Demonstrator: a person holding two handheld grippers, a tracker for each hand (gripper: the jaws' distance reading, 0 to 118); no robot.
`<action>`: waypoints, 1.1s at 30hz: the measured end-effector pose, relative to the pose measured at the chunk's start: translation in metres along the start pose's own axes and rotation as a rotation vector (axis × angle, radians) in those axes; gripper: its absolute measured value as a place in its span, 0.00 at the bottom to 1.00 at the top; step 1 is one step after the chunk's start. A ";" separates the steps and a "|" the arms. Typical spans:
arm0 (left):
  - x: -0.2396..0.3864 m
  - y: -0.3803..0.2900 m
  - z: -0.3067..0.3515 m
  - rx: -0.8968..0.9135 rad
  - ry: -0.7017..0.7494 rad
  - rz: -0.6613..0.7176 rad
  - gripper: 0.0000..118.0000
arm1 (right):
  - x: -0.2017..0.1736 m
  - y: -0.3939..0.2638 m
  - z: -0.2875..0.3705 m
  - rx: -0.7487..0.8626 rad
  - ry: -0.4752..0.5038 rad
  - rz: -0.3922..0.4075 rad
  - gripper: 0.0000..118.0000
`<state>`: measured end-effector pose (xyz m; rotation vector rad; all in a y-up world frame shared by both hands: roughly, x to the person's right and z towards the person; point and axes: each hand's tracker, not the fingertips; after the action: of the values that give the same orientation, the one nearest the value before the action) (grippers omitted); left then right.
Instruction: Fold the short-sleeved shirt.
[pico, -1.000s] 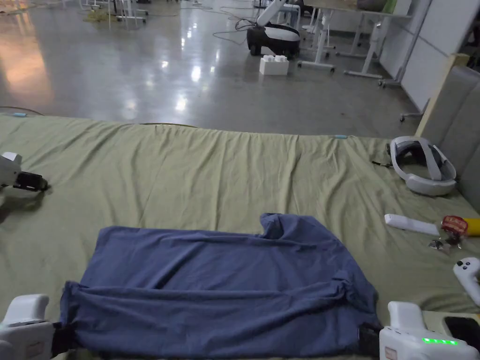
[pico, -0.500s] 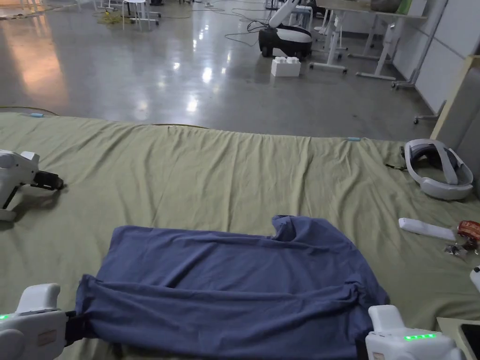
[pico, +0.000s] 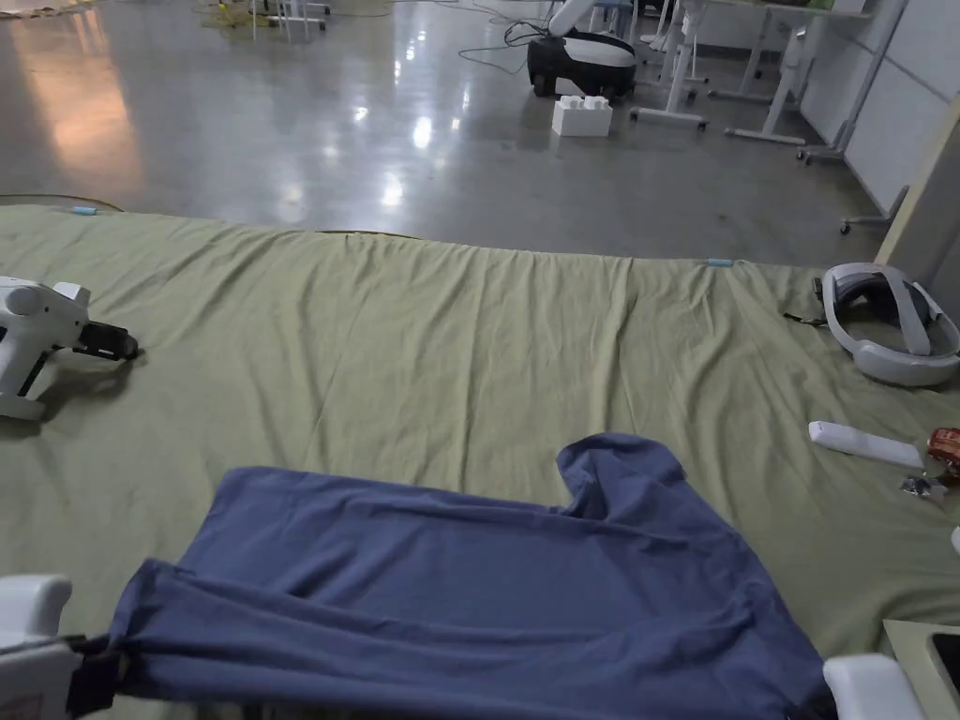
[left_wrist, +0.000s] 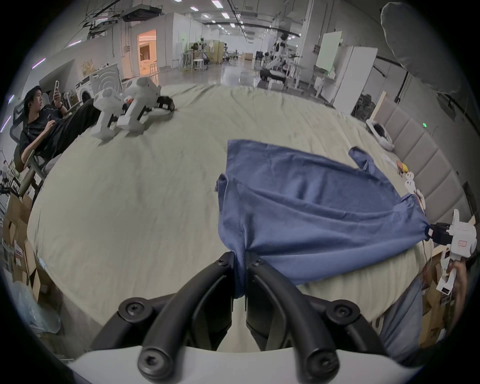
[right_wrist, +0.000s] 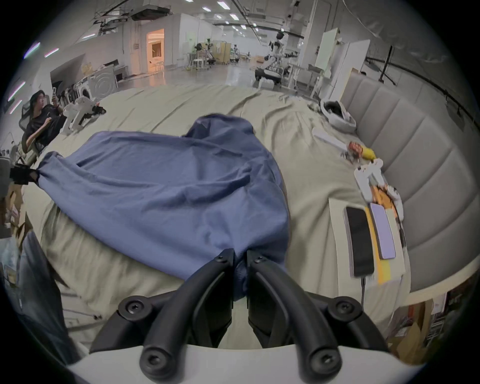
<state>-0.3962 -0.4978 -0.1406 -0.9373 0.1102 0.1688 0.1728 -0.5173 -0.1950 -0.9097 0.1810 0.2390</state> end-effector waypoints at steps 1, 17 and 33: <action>-0.003 -0.009 0.000 -0.032 0.005 -0.003 0.08 | -0.004 -0.010 0.001 -0.027 -0.018 0.037 0.09; 0.004 -0.049 -0.032 -0.159 0.059 -0.026 0.12 | -0.037 -0.050 -0.029 -0.112 -0.167 0.091 0.64; 0.089 0.055 0.025 0.443 -0.007 -0.079 0.30 | -0.082 0.072 0.022 0.513 -0.083 -0.070 0.62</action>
<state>-0.3188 -0.4369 -0.1842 -0.4985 0.0988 0.0693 0.0757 -0.4682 -0.2155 -0.3957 0.1250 0.1540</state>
